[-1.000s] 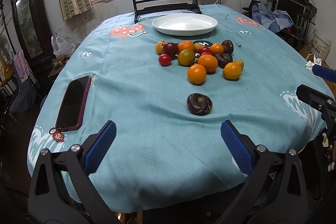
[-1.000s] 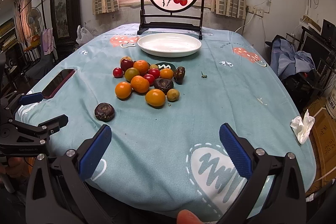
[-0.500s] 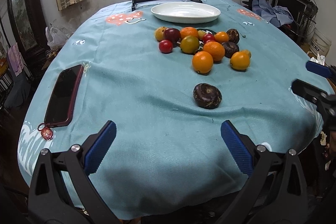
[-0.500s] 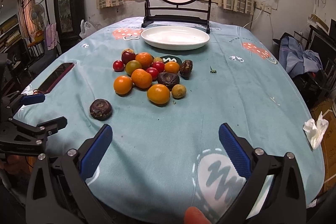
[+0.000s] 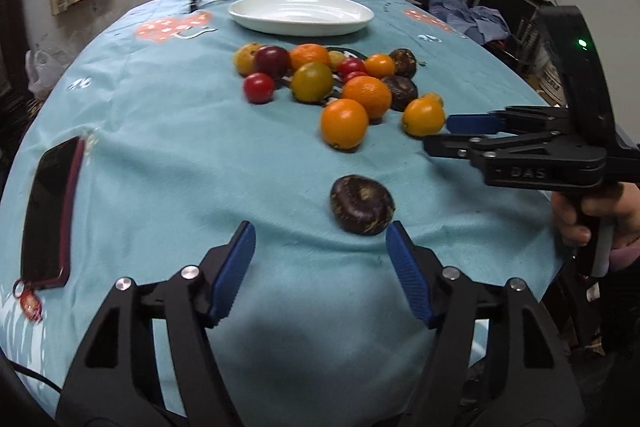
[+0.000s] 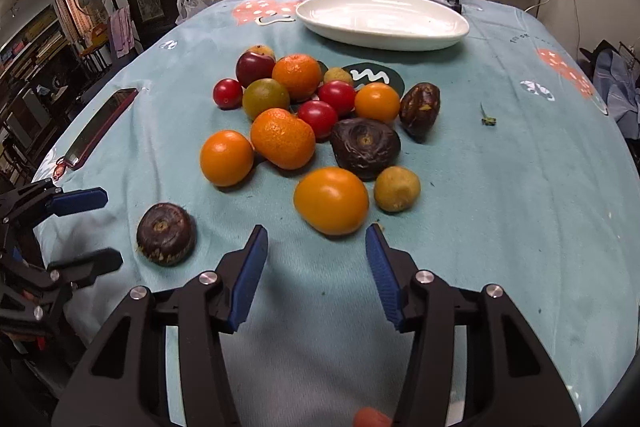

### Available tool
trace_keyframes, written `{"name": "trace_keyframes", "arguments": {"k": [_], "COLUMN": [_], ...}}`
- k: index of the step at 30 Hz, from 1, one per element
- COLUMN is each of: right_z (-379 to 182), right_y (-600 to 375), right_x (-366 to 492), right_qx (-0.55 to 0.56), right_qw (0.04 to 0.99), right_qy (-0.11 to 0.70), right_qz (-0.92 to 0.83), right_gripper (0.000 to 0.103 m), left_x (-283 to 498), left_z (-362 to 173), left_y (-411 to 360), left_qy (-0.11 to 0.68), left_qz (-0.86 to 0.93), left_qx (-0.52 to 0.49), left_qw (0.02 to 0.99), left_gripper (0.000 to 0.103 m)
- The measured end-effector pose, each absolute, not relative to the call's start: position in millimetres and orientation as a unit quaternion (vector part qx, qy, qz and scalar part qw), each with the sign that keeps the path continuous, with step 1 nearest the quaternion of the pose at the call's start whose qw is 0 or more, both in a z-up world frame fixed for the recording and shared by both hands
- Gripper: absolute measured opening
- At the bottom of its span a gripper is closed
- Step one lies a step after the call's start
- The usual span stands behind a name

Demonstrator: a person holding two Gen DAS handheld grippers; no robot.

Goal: Organize fruits
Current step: 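Grasp the dark purple fruit with the left gripper while the right gripper grasps an orange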

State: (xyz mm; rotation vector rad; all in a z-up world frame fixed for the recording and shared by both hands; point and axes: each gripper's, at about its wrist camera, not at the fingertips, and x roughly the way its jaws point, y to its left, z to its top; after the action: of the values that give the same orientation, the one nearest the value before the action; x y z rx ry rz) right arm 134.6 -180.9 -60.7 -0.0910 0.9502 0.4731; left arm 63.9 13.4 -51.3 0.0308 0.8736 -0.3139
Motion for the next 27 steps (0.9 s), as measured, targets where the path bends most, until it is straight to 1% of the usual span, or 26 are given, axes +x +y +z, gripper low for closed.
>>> {"name": "trace_keyframes", "arguments": {"k": [4,6,8,12,14,17,22,24,27], "right_z": [-62.0,-64.3,-66.3,-66.4,-66.3,-62.5,-44.2,-32.0,-13.9], "right_y": [-180.8,-179.2,-178.1,-180.0,-181.9,-185.7,-195.5,-199.2,-201.0], "right_x": [145.4,150.3,154.3,156.4,153.7,146.8,139.5,147.1,171.1], "right_qx": [-0.035,-0.038,-0.039,-0.035,-0.034,-0.028,-0.012,-0.005,0.002], "right_qw": [0.860,0.859,0.858,0.858,0.858,0.858,0.866,0.872,0.886], "right_qy": [0.456,0.459,0.461,0.460,0.459,0.455,0.434,0.420,0.395], "right_qz": [0.225,0.224,0.223,0.225,0.228,0.235,0.248,0.250,0.243], "right_gripper": [0.053,0.047,0.045,0.043,0.042,0.042,0.042,0.042,0.042], "left_x": [75.3,81.0,87.4,97.3,98.3,97.4,97.5,101.5,120.5], "left_z": [-53.1,-55.8,-59.7,-69.0,-70.8,-71.2,-66.9,-57.3,-28.9], "left_y": [-1.4,-6.4,-10.8,-17.1,-19.2,-20.2,-16.3,-12.8,-6.6], "left_qy": [0.419,0.424,0.434,0.452,0.453,0.452,0.453,0.448,0.424], "left_qz": [-0.175,-0.181,-0.189,-0.194,-0.194,-0.201,-0.206,-0.213,-0.214], "left_qx": [0.030,0.036,0.038,0.043,0.047,0.049,0.036,0.025,0.022], "left_qw": [0.891,0.886,0.880,0.869,0.869,0.868,0.867,0.868,0.879], "left_gripper": [0.069,0.065,0.057,0.048,0.047,0.042,0.042,0.042,0.042]}}
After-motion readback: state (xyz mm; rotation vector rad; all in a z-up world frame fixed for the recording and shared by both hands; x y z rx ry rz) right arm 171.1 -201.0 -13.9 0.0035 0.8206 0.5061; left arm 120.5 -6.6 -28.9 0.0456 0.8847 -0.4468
